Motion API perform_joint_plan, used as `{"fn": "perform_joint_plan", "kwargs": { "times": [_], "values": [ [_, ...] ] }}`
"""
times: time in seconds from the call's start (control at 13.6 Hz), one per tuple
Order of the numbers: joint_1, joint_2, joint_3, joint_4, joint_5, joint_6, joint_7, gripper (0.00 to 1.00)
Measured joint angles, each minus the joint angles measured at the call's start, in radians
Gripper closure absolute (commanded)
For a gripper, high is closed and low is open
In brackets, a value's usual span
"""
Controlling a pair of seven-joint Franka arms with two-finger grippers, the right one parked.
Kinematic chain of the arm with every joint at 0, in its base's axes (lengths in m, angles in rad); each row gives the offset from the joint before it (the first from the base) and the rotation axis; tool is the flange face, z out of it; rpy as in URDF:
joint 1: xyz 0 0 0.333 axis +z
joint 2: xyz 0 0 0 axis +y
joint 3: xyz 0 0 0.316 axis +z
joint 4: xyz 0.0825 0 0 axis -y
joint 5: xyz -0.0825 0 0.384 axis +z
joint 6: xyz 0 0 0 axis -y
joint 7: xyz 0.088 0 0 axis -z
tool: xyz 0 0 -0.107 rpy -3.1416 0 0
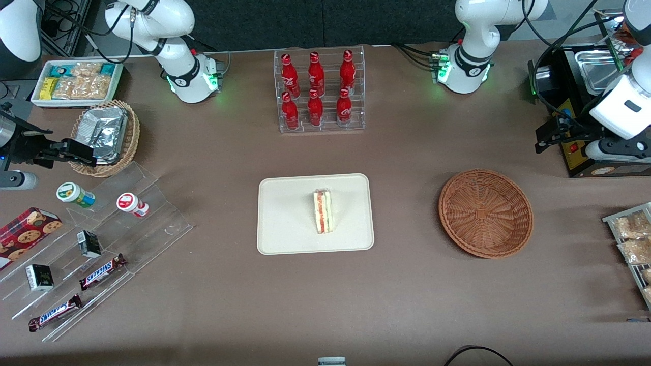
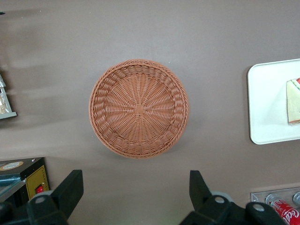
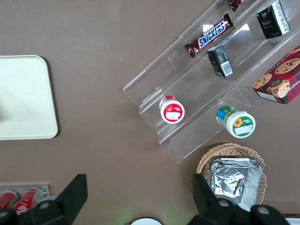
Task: Place sandwich from basket to tray
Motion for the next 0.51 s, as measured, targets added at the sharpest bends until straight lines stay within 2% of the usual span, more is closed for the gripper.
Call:
{"fn": "perform_joint_plan", "kwargs": {
  "times": [0.51],
  "values": [
    [0.000,0.000,0.008,0.006,0.001,-0.012,0.000,0.00]
  ]
}}
